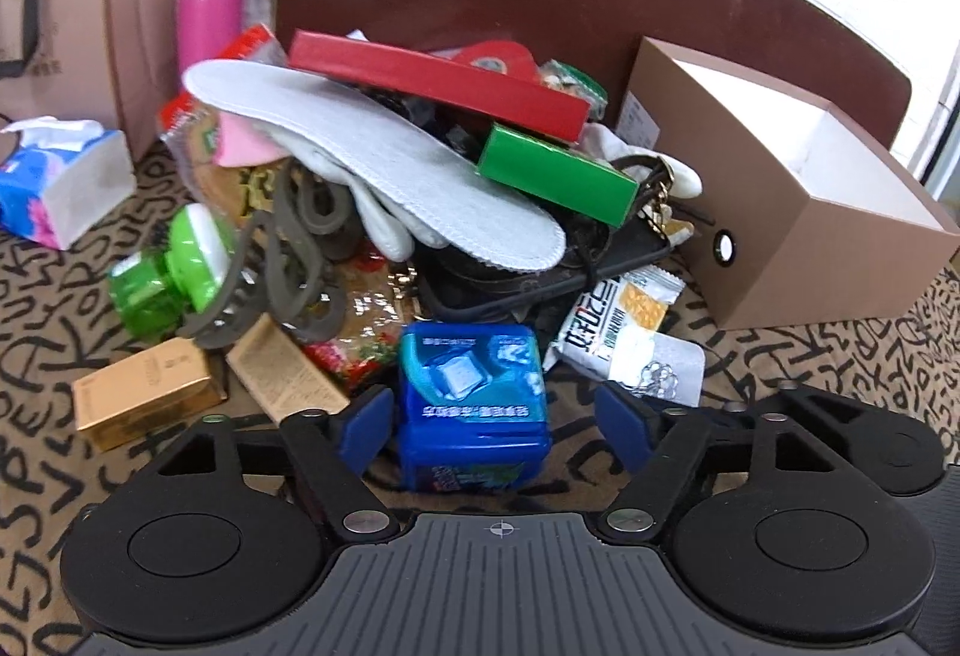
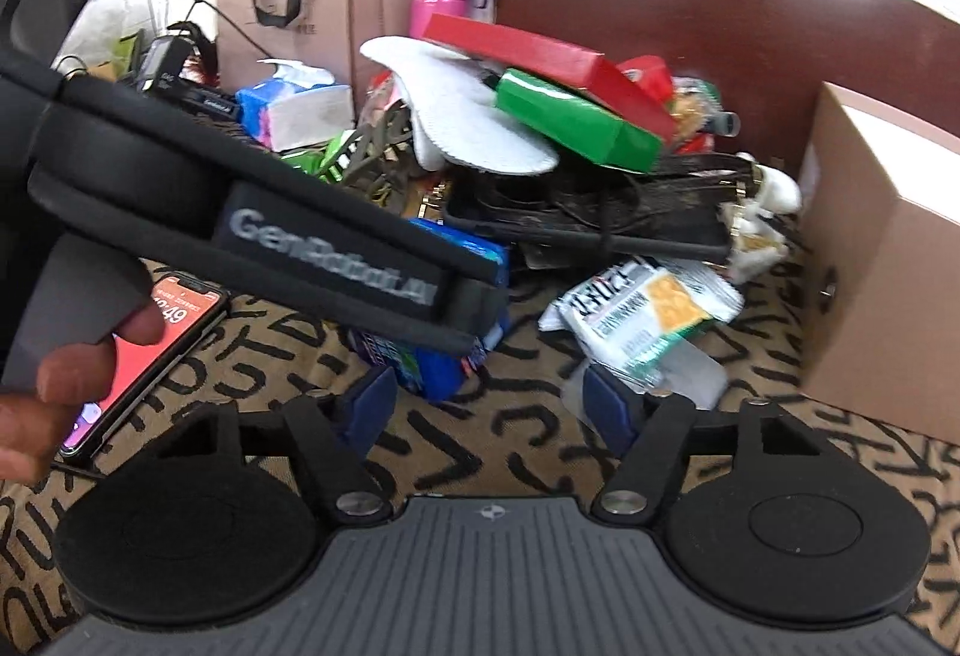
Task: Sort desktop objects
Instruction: 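Move the left tool toward the blue square mint tin in the pile, then close the left gripper on the blue mint tin and lift it, then carry the blue mint tin with the left gripper over the tan box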
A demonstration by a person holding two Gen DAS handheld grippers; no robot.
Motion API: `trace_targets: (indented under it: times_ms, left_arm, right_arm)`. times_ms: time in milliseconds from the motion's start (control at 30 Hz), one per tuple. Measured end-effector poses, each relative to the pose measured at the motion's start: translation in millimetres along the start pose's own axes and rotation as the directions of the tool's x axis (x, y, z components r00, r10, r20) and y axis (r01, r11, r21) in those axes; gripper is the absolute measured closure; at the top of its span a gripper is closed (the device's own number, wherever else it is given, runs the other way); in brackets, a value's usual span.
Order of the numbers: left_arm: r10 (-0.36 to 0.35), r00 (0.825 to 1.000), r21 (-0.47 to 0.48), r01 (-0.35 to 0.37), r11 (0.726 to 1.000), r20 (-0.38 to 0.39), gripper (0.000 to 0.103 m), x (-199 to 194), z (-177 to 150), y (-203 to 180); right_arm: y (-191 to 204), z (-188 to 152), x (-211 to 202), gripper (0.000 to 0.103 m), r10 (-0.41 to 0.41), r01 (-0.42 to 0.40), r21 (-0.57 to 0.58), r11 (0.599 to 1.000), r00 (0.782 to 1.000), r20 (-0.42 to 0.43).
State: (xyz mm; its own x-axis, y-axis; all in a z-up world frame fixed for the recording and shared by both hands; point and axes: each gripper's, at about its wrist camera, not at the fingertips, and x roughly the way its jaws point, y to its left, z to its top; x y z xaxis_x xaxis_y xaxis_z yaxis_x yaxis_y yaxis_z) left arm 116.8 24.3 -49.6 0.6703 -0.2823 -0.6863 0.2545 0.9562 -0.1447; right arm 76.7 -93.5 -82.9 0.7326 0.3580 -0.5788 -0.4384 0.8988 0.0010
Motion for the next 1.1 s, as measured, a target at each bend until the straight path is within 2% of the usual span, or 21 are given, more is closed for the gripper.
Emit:
trace_targets:
  times_ms: [200, 300, 433, 467, 667, 700, 767, 1100]
  left_arm:
    - [0.004, 1.000, -0.006, -0.004, 1.000, -0.017, 0.030, 6.9, 1.1, 1.5]
    - [0.002, 1.000, -0.028, -0.002, 1.000, -0.018, 0.029, 10.4, 0.6, 2.2]
    - [0.013, 0.999, -0.062, -0.015, 0.998, -0.033, 0.031, 17.3, -3.1, 4.5]
    - [0.019, 0.999, -0.060, -0.021, 0.998, -0.032, 0.035, 17.3, -4.7, 4.2]
    - [0.019, 0.999, -0.054, -0.021, 0.998, -0.034, 0.033, 19.0, -9.4, 1.4]
    - [0.013, 0.999, -0.057, -0.015, 0.998, -0.035, 0.040, 17.9, -10.3, 2.3]
    - [0.008, 0.999, -0.057, -0.010, 0.998, -0.032, 0.045, 13.5, -12.5, 1.4]
    - [-0.028, 0.999, 0.010, 0.028, 1.000, -0.016, 0.046, -9.6, -18.4, -34.1]
  right_arm:
    - [7.4, 3.0, 10.7, 0.038, 0.037, -0.035, -0.074, 0.997, 0.999, 0.022]
    - [9.9, 4.1, 17.4, 0.040, 0.052, -0.050, -0.097, 0.994, 0.998, 0.026]
    - [4.1, 2.5, 23.5, 0.041, 0.080, -0.079, -0.045, 0.996, 0.997, 0.017]
    - [3.1, 1.9, 23.0, 0.042, 0.082, -0.081, -0.045, 0.996, 0.996, 0.019]
    - [6.7, -1.2, 20.6, 0.043, 0.065, -0.063, -0.073, 0.995, 0.998, 0.023]
    - [8.0, -1.8, 18.6, 0.043, 0.060, -0.058, -0.078, 0.995, 0.998, 0.025]
    - [9.7, -2.9, 12.9, 0.043, 0.054, -0.052, -0.084, 0.995, 0.998, 0.027]
    - [-2.6, -15.8, -28.7, 0.044, 0.032, -0.029, -0.060, 0.998, 0.998, 0.057]
